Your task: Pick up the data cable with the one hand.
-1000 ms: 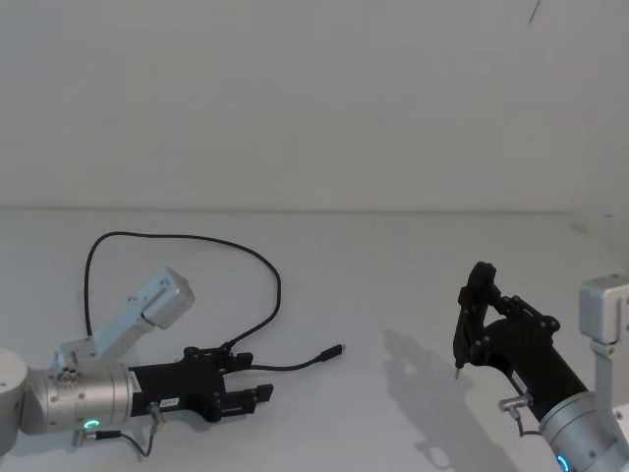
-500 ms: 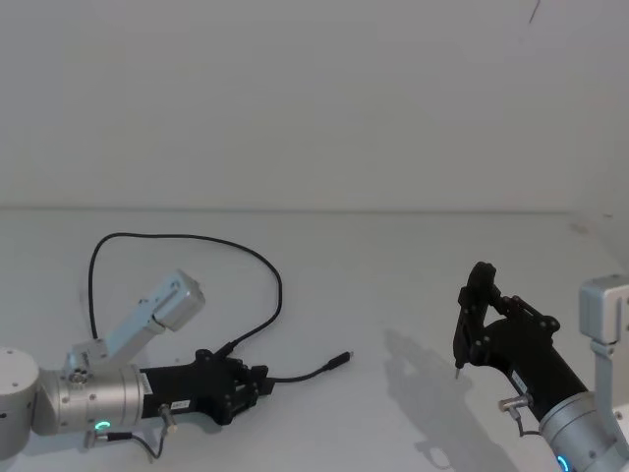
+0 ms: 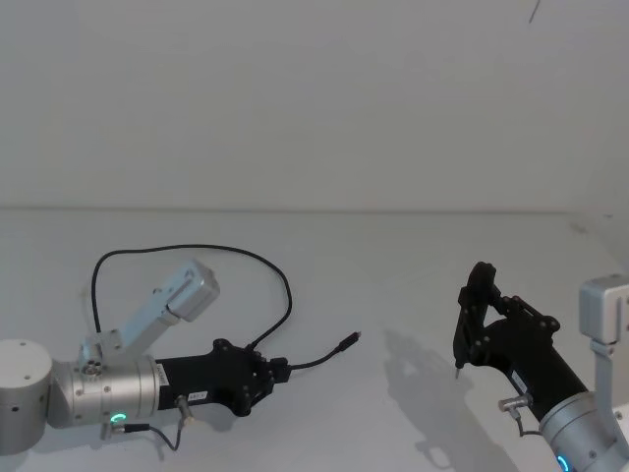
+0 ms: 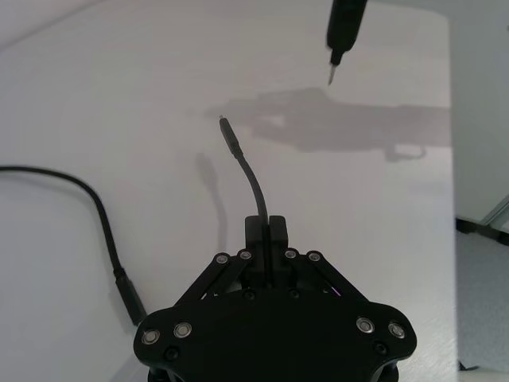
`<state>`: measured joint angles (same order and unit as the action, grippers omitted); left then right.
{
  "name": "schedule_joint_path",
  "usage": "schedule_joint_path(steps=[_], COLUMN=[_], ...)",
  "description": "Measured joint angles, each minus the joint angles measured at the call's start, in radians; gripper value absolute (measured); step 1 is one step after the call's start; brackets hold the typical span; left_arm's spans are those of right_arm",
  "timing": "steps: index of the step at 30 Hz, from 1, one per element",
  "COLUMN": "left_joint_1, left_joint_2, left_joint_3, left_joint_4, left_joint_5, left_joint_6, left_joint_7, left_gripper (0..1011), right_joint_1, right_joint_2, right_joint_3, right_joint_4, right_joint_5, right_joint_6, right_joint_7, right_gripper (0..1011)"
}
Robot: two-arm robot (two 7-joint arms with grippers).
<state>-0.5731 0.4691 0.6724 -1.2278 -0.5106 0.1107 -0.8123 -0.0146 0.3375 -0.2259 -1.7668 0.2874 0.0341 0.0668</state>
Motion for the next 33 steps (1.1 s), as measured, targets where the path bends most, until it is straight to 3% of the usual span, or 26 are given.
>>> schedule_joint_path(steps=[18,33], left_joint_1=[0.035,0.046], left_joint_2=[0.037,0.048], left_joint_3=[-0.005,-0.006], left_joint_4=[-0.156,-0.196], left_joint_5=[-0.045,-0.056], left_joint_6=[0.057,0.073], left_joint_7=[0.020,0.025], left_gripper=[47,47], right_joint_1=[0.000,0.020], right_joint_2=[-0.005,-0.062], right_joint_3=[0.004,0.027], right_joint_4=[-0.004,-0.037], right_joint_5=[0.004,0.100], right_joint_6=[-0.002,0.006], right_joint_7=[0.007,0.042], right_gripper=[279,279])
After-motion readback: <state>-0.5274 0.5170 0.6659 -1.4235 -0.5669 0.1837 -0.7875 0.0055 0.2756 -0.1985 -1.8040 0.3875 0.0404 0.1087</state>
